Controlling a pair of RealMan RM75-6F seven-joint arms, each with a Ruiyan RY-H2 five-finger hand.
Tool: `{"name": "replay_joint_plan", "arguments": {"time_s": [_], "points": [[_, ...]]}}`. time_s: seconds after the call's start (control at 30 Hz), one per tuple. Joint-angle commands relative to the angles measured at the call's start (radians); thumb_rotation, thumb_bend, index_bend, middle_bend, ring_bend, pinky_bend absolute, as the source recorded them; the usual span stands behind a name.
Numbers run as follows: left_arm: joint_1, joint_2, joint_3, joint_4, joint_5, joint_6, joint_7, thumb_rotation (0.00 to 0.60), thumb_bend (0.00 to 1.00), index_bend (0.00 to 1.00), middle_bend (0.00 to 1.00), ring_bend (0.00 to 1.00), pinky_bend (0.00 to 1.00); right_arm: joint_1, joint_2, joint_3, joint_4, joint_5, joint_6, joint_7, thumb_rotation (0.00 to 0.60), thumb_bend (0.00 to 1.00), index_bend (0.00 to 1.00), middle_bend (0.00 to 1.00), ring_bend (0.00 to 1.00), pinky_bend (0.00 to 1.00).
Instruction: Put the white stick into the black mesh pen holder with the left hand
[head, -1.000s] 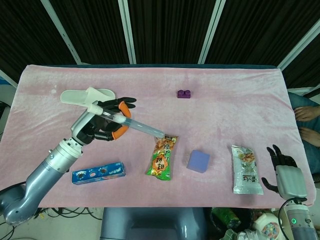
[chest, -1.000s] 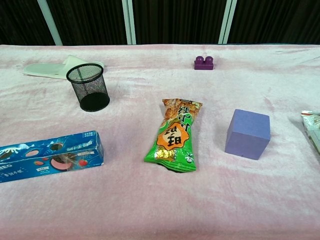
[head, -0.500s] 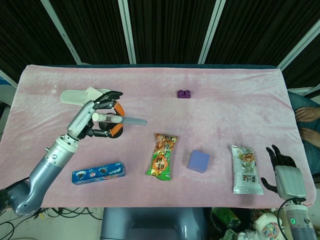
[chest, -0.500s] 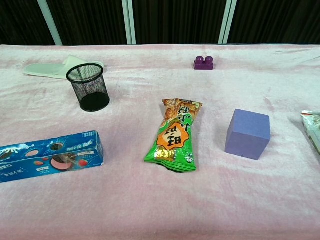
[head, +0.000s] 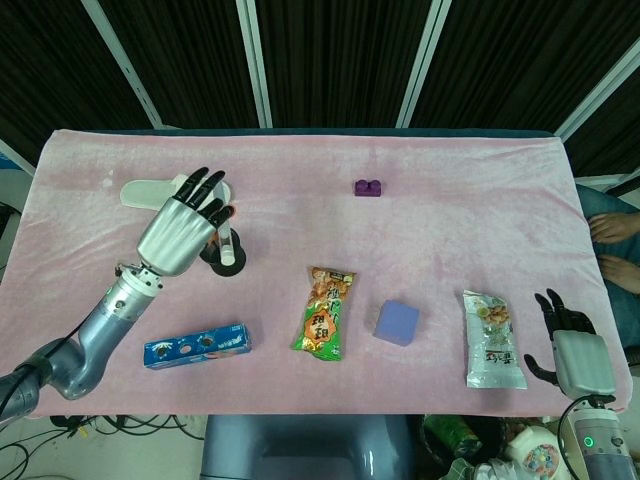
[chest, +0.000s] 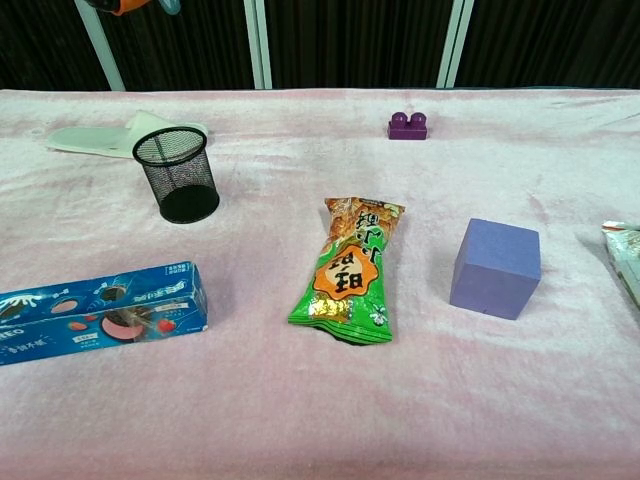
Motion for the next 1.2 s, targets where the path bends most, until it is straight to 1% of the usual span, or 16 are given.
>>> {"name": "replay_joint_plan", "arguments": {"time_s": [0.03,0.07,0.13,0.23,0.37,0.43,0.5,0.6,0.63,0.7,0.77,0.8,0.93,0.97,1.07,1.2], "points": [[-0.016,-0.020,-0.003,-0.084,-0.044,0.033,-0.091,0.600,0.40,0.66,0.58,0.14,0.20,0.000,0.000,0.000,0.000,-0.001,0.000,0.001,0.600,0.18,0.03,0.03,0.19,0.16],[-0.016,-0.018,-0.006,-0.107,-0.054,0.035,-0.113,0.600,0.40,0.66,0.58,0.14,0.20,0.000,0.000,0.000,0.000,-0.001,0.000,0.001,0.600,0.18,0.03,0.03,0.19,0.16],[-0.008,-0.011,-0.019,-0.200,-0.113,0.028,-0.197,0.600,0.40,0.67,0.58,0.14,0.20,0.000,0.000,0.000,0.000,-0.002,0.000,0.002,0.600,0.18,0.03,0.03,0.19,0.16],[0.012,0.018,-0.052,-0.388,-0.253,-0.012,-0.365,0.600,0.40,0.67,0.58,0.14,0.20,0.000,0.000,-0.001,0.000,-0.003,0.001,0.002,0.600,0.18,0.03,0.03,0.19,0.16],[0.031,0.124,-0.114,-0.612,-0.437,-0.100,-0.550,0.600,0.40,0.67,0.59,0.14,0.20,-0.001,0.000,-0.001,0.001,-0.004,0.002,0.003,0.600,0.18,0.03,0.03,0.19,0.16],[0.044,0.183,-0.158,-0.711,-0.531,-0.152,-0.692,0.600,0.40,0.67,0.58,0.14,0.20,0.000,0.000,-0.001,0.001,-0.004,0.001,0.003,0.600,0.18,0.03,0.03,0.19,0.16],[0.060,0.244,-0.215,-0.788,-0.617,-0.216,-0.873,0.600,0.40,0.67,0.58,0.14,0.20,0.000,-0.001,-0.002,0.002,-0.006,0.000,0.001,0.600,0.18,0.03,0.03,0.19,0.16],[0.091,0.331,-0.295,-0.825,-0.672,-0.321,-1.123,0.600,0.40,0.67,0.58,0.14,0.20,0.000,-0.002,-0.003,0.001,-0.007,0.000,-0.002,0.600,0.18,0.03,0.03,0.19,0.16],[0.103,0.356,-0.312,-0.823,-0.668,-0.353,-1.182,0.600,0.40,0.67,0.58,0.14,0.20,0.000,-0.002,-0.003,0.001,-0.006,0.000,-0.003,0.600,0.18,0.03,0.03,0.19,0.16],[0.118,0.382,-0.321,-0.808,-0.647,-0.379,-1.225,0.600,0.40,0.67,0.58,0.14,0.20,0.000,-0.003,-0.003,0.000,-0.006,0.001,-0.004,0.600,0.18,0.03,0.03,0.19,0.16],[0.124,0.396,-0.302,-0.771,-0.596,-0.381,-1.187,0.600,0.40,0.67,0.58,0.14,0.20,0.000,-0.004,-0.003,-0.001,-0.006,0.001,-0.006,0.600,0.18,0.03,0.03,0.19,0.16],[0.122,0.390,-0.284,-0.750,-0.566,-0.367,-1.142,0.600,0.40,0.67,0.58,0.14,0.20,0.001,-0.004,-0.003,-0.001,-0.006,0.001,-0.008,0.600,0.18,0.03,0.03,0.19,0.16],[0.104,0.301,-0.177,-0.628,-0.424,-0.215,-0.782,0.600,0.40,0.67,0.58,0.14,0.20,0.000,-0.006,-0.003,-0.003,-0.005,0.003,-0.012,0.600,0.18,0.03,0.03,0.19,0.16],[0.101,0.276,-0.165,-0.604,-0.404,-0.182,-0.722,0.600,0.40,0.67,0.58,0.14,0.20,0.000,-0.006,-0.002,-0.003,-0.004,0.004,-0.013,0.600,0.18,0.03,0.03,0.19,0.16],[0.088,0.183,-0.109,-0.487,-0.303,-0.064,-0.474,0.600,0.40,0.67,0.58,0.14,0.20,0.000,-0.007,-0.003,-0.004,-0.003,0.003,-0.017,0.600,0.18,0.03,0.03,0.19,0.16],[0.076,0.134,-0.049,-0.353,-0.197,-0.003,-0.259,0.600,0.40,0.67,0.58,0.14,0.20,0.000,-0.007,-0.003,-0.003,-0.002,0.005,-0.021,0.600,0.18,0.03,0.03,0.19,0.16]]}}
